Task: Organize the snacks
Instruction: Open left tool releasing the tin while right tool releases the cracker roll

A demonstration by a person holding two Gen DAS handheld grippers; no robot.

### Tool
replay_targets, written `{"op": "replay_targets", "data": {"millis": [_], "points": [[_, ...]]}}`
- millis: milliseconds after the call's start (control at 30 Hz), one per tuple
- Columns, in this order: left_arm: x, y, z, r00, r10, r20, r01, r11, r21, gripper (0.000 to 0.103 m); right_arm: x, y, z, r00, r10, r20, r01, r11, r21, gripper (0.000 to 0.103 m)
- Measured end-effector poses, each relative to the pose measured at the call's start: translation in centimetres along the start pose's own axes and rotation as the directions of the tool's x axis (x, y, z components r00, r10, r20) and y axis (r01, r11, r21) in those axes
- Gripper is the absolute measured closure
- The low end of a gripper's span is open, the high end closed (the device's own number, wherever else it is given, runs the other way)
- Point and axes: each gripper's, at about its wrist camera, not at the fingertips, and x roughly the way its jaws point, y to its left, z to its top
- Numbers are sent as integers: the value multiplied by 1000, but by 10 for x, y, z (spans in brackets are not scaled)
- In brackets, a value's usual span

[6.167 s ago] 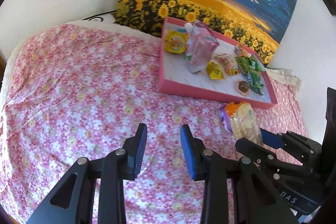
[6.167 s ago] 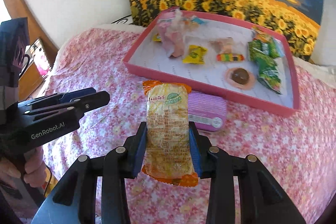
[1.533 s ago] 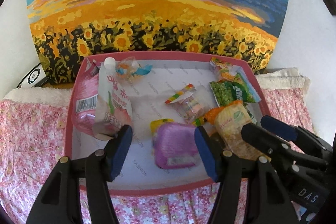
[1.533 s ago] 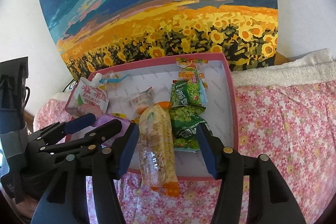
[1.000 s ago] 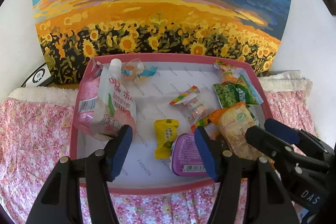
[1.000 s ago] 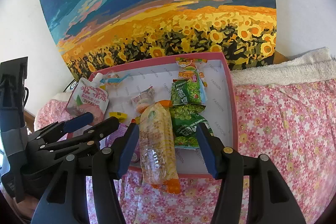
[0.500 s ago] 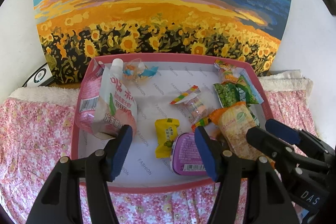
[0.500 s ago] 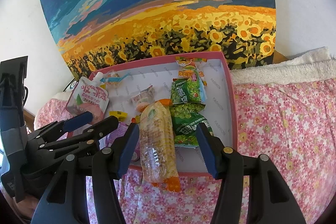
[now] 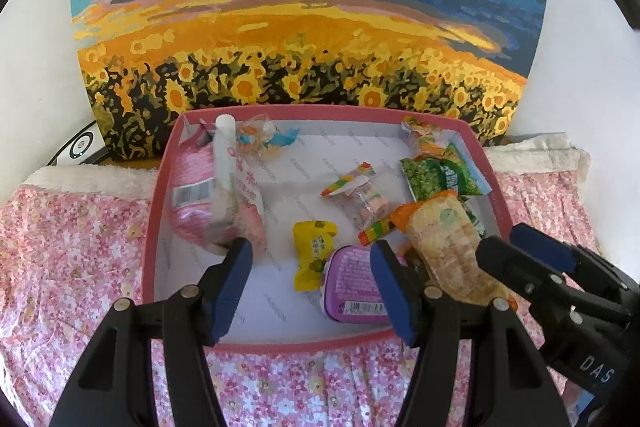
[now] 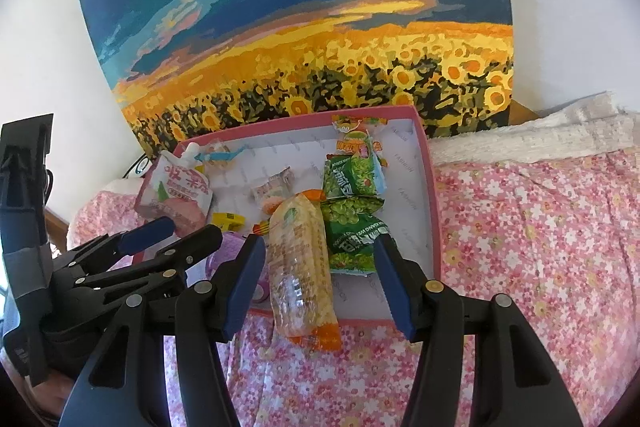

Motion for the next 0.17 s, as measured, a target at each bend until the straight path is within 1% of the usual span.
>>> {"op": "replay_targets", "data": {"millis": [167], "points": [[-14,3,-6,1000,-5,9,5,1000,-6,39,-14,-3,-5,1000,-14,20,14,1000,7,45]]}}
